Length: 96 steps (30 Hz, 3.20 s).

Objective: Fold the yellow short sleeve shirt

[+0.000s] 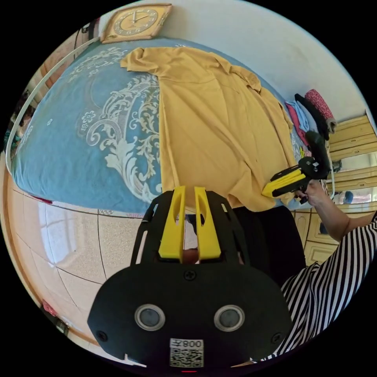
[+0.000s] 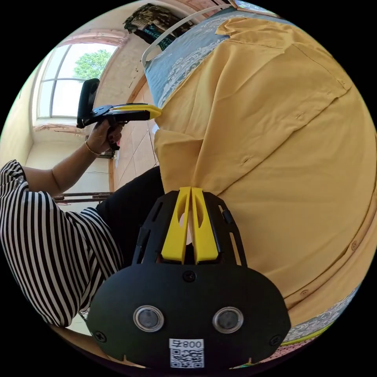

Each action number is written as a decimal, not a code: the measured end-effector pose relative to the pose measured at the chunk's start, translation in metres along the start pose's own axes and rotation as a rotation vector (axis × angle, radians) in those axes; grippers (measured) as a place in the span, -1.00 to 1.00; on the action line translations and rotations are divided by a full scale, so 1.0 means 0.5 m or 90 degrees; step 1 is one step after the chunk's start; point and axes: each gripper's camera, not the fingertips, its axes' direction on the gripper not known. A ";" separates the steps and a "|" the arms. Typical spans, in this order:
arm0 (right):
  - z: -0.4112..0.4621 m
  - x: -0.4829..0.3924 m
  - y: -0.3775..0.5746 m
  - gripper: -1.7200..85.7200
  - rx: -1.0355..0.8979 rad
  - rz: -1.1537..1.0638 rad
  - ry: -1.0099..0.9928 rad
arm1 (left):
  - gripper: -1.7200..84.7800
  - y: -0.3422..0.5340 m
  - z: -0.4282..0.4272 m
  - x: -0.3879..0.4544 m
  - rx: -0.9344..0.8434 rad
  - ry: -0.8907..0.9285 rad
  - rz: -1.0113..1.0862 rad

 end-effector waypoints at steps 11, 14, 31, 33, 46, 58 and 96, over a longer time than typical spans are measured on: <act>-0.017 -0.016 0.101 -0.73 0.093 0.076 -0.060 | -0.92 -0.060 -0.033 -0.010 0.020 -0.013 -0.113; -0.038 -0.022 0.115 -0.74 0.137 0.095 -0.051 | -0.91 -0.068 -0.064 -0.007 0.048 -0.030 -0.123; -0.071 -0.047 0.253 -0.88 0.199 0.381 0.317 | -0.77 -0.486 -0.011 0.394 0.101 0.223 0.242; -0.057 -0.058 0.245 -0.87 0.185 0.386 0.345 | -0.76 -0.561 0.027 0.439 0.075 0.255 0.244; -0.043 -0.116 0.264 -0.94 0.230 0.377 0.313 | -0.86 -0.889 0.134 0.520 0.002 0.279 0.081; -0.099 -0.147 0.345 -0.95 0.299 0.400 0.174 | -0.94 -0.996 0.069 0.577 0.012 0.301 0.089; -0.303 -0.463 0.309 -0.96 0.312 0.035 -0.135 | -0.95 -1.103 -0.065 0.657 0.016 0.333 0.104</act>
